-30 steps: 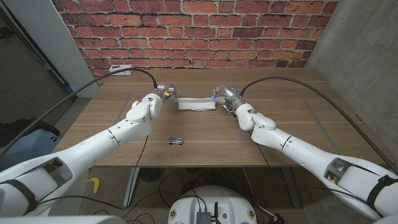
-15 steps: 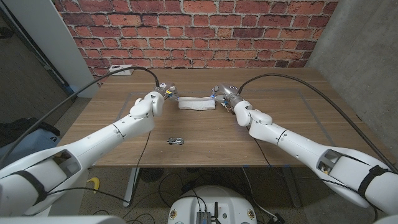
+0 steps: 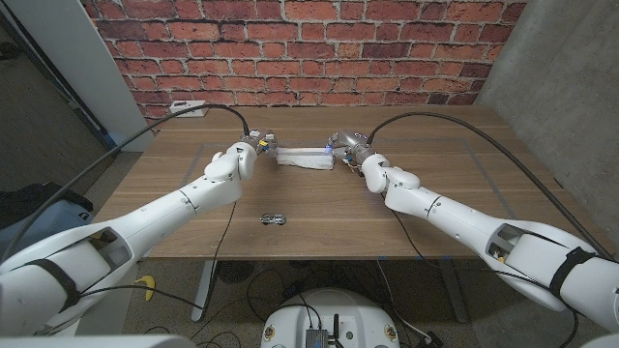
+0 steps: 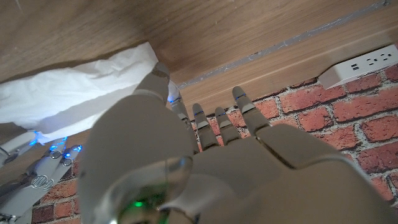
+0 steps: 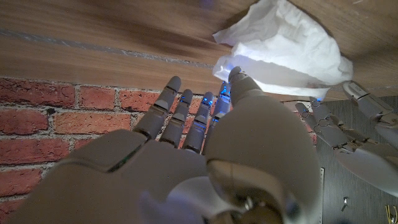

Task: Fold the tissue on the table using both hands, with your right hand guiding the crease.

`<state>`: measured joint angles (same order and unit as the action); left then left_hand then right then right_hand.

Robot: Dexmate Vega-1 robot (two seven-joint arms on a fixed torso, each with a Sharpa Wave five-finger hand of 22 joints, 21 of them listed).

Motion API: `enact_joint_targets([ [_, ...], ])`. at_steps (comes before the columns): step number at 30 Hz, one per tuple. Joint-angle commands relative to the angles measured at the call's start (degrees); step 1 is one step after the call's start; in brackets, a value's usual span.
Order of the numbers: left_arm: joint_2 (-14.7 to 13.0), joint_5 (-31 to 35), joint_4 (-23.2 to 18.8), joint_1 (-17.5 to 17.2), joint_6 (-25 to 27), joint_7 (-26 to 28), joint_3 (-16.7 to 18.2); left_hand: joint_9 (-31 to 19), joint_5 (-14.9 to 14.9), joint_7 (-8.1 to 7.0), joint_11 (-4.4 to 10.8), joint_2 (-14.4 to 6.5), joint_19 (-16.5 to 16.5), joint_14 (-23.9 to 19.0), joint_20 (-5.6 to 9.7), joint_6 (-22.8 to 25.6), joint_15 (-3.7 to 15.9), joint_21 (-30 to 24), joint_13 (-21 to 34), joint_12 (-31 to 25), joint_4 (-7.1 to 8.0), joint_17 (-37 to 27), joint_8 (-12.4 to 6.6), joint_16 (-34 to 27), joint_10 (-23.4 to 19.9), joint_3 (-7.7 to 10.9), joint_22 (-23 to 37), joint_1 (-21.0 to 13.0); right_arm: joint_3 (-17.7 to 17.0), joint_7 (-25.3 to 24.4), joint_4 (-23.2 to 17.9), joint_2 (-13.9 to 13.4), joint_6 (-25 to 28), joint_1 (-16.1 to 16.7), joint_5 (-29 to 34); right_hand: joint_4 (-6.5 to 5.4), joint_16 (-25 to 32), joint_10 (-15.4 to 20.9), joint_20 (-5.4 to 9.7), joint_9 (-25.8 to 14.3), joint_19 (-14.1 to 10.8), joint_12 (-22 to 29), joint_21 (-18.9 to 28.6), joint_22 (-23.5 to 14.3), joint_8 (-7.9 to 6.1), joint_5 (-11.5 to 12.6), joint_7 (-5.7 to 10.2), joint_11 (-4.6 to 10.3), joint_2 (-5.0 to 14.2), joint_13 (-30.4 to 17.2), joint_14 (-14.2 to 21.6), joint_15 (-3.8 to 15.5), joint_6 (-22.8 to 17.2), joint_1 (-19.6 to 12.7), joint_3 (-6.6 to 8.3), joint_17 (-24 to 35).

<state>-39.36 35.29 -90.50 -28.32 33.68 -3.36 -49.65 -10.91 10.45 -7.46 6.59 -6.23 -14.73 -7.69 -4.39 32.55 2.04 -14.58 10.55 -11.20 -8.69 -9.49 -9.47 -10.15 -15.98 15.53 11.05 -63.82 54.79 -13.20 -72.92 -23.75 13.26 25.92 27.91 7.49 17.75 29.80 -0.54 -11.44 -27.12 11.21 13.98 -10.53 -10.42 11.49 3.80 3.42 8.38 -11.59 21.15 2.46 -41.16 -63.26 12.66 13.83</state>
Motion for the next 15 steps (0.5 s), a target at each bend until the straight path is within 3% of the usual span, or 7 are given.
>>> enact_joint_targets([
  [1, 0.18, 0.36, 0.42, 0.05, 0.29, 1.60, -0.74, 0.20, 0.49, -2.40, 0.02, 0.28, -0.18, -0.02, -0.30, -10.67, 0.37, 0.40, 0.17, 0.42, 0.19, -0.12, 0.46, 0.08, 2.42, -0.86, 0.33, -0.48, 0.90, 1.36, -0.14, -0.05, 1.49, -0.79, -0.25, -0.01, -0.47, -2.11, -0.40, 0.16, 0.17, -0.46, -0.25, -0.29, 1.19, 0.36, 1.15, -0.13, -0.51, -0.36, -0.53, 5.88, 6.65, 0.37, -0.51, -0.04],
  [4, 0.09, 0.34, 0.28, -0.06, 0.24, 1.79, -0.74, 0.33, 0.77, -3.15, -0.25, 0.57, -0.01, 0.25, -0.14, -17.53, 0.28, 0.49, 0.20, 0.52, 0.31, -0.13, 0.29, 0.04, 4.55, -1.50, 0.34, -0.15, 0.94, 1.88, -0.62, -0.22, 2.01, -0.79, -0.35, 0.02, -0.62, -3.76, -0.43, 0.31, 0.24, -0.55, -0.31, -0.28, 1.42, 0.57, 2.00, -0.45, -0.48, -0.39, -0.83, 5.61, 12.43, 0.39, -0.73, 0.01],
  [7, 0.02, 0.81, 0.17, -0.17, 0.43, 2.28, -0.88, 0.42, 0.92, -3.39, -0.35, 0.77, 0.17, 0.78, -0.13, -23.24, 0.08, 0.58, 0.22, 0.77, 0.44, -0.15, 0.19, 0.09, 6.89, -2.05, 0.34, 0.22, 1.03, 2.06, -0.98, -0.36, 2.40, -0.80, -0.26, 0.19, -0.94, -5.16, -0.60, 0.36, 0.38, -0.79, -0.39, -0.28, 1.34, 0.69, 1.73, -0.55, -0.68, -0.40, -1.25, 5.57, 15.18, 0.27, -0.81, -0.09],
  [10, -0.18, 1.03, -0.23, -0.44, 0.40, 2.75, -0.80, 0.50, 1.08, -4.56, 0.04, 1.21, 0.88, 2.04, 0.01, -27.84, -0.36, 0.88, 0.23, 0.85, 0.60, -0.19, 0.06, 0.23, 9.51, -2.75, 0.33, 0.83, 0.88, 1.99, -1.51, -0.55, 2.51, -0.55, -0.45, 0.13, -1.04, -5.63, -0.63, 0.39, 0.49, -0.73, -0.44, -0.27, 1.20, 0.74, 1.43, -0.40, -0.69, -0.41, -1.48, 5.48, 16.65, 0.39, -0.94, -0.07],
  [13, -0.45, 0.59, -0.80, -0.85, 0.12, 2.97, -0.34, 0.55, 1.31, -4.52, 0.03, 1.76, 1.93, 3.47, -0.02, -32.61, -0.57, 1.30, 0.26, 0.81, 1.13, -0.23, 0.12, 0.33, 11.69, -3.72, 0.33, 2.24, 0.54, 1.53, -2.67, -1.06, 2.44, 0.11, -0.63, 0.01, -1.04, -5.79, -0.66, 0.40, 0.55, -0.66, -0.47, -0.27, 1.01, 0.77, 1.36, -0.71, -0.64, -0.42, -1.56, 5.37, 17.06, 0.55, -1.04, -0.03],
  [15, -0.75, 0.57, -1.23, -1.07, 0.03, 2.92, -0.22, 0.56, 1.39, -4.45, -0.26, 1.84, 2.33, 3.89, -0.10, -32.87, -0.55, 1.44, 0.26, 0.83, 1.30, -0.25, -0.17, 0.35, 12.36, -3.97, 0.33, 2.67, 0.31, 1.31, -3.67, -1.55, 2.28, 0.63, -0.69, -0.37, -0.96, -5.66, -0.67, 0.41, 0.62, -0.45, -0.50, -0.27, 0.36, 0.75, 1.29, -0.96, -0.42, -0.42, -1.53, 5.35, 16.27, 1.07, -1.23, 0.08],
])
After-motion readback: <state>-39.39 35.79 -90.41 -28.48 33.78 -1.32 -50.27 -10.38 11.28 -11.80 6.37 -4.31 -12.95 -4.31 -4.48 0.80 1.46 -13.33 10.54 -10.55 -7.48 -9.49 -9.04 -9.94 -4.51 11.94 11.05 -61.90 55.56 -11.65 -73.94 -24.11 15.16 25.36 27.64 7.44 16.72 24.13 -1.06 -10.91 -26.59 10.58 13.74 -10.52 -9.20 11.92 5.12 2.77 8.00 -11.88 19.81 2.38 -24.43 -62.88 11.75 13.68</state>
